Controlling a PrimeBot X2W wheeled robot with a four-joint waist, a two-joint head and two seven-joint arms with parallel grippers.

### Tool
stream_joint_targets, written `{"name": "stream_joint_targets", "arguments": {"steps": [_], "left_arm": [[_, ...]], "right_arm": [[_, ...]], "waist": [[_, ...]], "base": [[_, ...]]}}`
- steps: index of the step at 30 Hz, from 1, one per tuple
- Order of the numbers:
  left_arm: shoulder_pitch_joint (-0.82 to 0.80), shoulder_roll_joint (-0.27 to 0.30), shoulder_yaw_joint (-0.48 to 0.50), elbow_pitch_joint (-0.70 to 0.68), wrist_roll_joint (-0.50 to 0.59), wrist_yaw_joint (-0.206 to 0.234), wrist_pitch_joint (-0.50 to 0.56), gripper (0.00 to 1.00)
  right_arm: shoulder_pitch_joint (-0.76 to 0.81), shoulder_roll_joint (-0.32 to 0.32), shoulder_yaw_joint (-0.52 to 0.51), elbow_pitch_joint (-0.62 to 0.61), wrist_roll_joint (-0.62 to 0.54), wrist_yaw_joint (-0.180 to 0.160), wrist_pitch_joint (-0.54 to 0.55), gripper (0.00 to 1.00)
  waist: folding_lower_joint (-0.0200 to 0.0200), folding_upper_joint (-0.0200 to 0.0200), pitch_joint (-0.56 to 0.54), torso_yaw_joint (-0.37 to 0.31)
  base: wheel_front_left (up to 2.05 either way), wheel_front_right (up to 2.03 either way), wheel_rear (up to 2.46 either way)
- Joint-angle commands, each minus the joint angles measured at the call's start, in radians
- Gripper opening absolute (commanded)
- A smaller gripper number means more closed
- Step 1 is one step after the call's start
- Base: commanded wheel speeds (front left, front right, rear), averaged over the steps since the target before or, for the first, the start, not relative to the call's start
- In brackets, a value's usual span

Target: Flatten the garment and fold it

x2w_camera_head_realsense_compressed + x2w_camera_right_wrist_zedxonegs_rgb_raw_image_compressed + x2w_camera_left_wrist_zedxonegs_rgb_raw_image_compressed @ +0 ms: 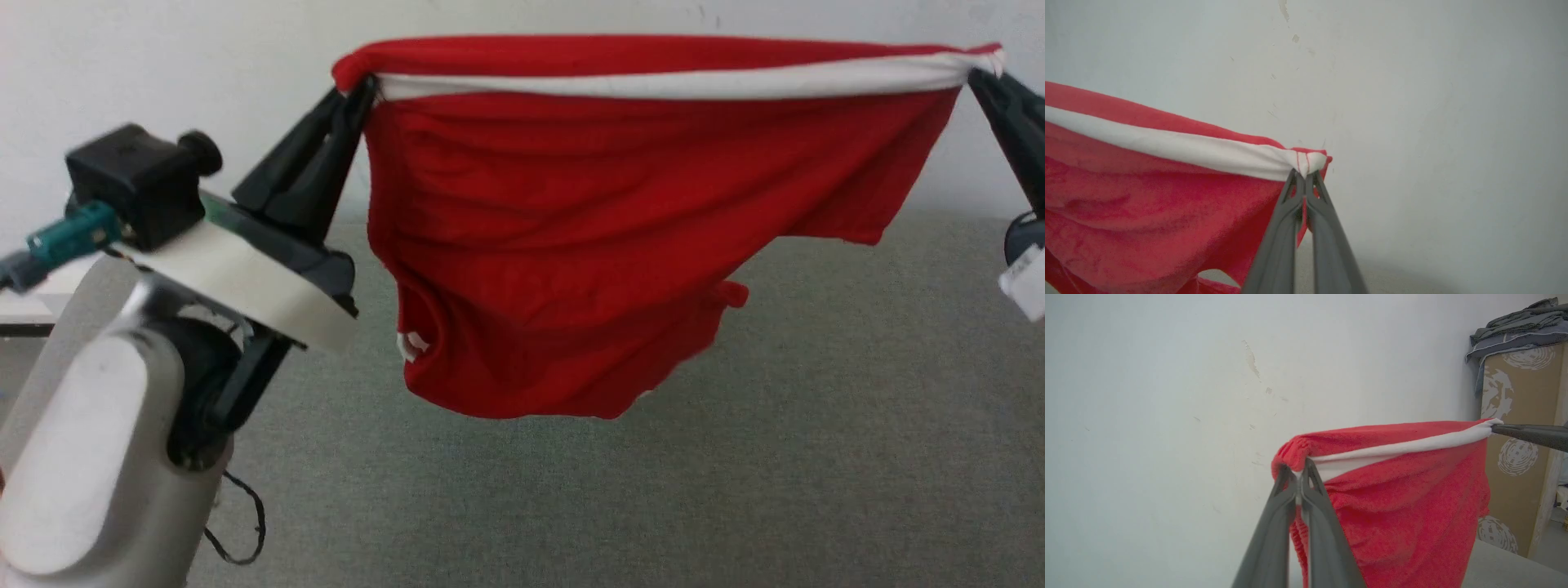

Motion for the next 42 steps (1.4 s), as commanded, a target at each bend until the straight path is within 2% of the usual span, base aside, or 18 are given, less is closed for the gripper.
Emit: {"name": "stream_joint_targets", "arguments": {"steps": [1,7,13,18,22,28,34,38,42], "left_arm": [[-0.026,0.006,0.009,0.012,-0.008,0.002,0.006,0.0],[-0.214,0.013,0.01,0.158,-0.024,-0.037,0.057,0.0],[-0.47,-0.007,0.004,0.385,-0.017,-0.074,0.05,0.0],[-0.674,-0.042,-0.001,0.577,0.02,-0.084,-0.028,0.0],[-0.775,-0.08,-0.008,0.717,0.046,-0.087,-0.119,0.0],[-0.765,-0.151,-0.042,0.898,0.052,-0.096,-0.241,0.0],[-0.589,-0.224,-0.148,1.022,0.042,-0.112,-0.32,0.0],[-0.419,-0.244,-0.225,1.053,0.022,-0.115,-0.361,0.0],[-0.253,-0.234,-0.304,1.034,-0.027,-0.115,-0.379,0.0]], "right_arm": [[-0.032,-0.008,0.009,0.016,-0.008,-0.001,-0.001,0.0],[-0.274,-0.028,0.106,0.174,-0.041,-0.001,-0.034,0.0],[-0.555,-0.007,0.177,0.416,-0.108,-0.001,-0.144,0.0],[-0.746,0.026,0.215,0.616,-0.184,-0.001,-0.262,0.0],[-0.827,0.054,0.231,0.753,-0.232,-0.001,-0.345,0.0],[-0.8,0.087,0.277,0.899,-0.234,-0.001,-0.429,0.0],[-0.652,0.085,0.372,0.975,-0.19,-0.001,-0.471,0.0],[-0.505,0.045,0.465,0.968,-0.126,-0.001,-0.452,0.0],[-0.347,-0.035,0.565,0.926,-0.051,-0.001,-0.399,0.0]], "waist": [[0.0,0.0,0.035,-0.013],[0.0,0.0,0.171,-0.034],[0.0,0.0,0.317,-0.061],[0.0,0.0,0.413,-0.072],[0.0,0.0,0.464,-0.072],[0.0,0.0,0.493,-0.06],[0.0,0.0,0.439,-0.039],[0.0,0.0,0.362,-0.03],[0.0,0.0,0.285,-0.025]], "base": [[0.0,0.0,0.0],[0.0,0.0,0.0],[0.0,0.0,0.0],[0.0,0.0,0.0],[0.0,0.0,0.0],[0.0,0.0,0.0],[0.0,0.0,0.0],[0.0,0.0,0.0],[0.0,0.0,0.0]]}}
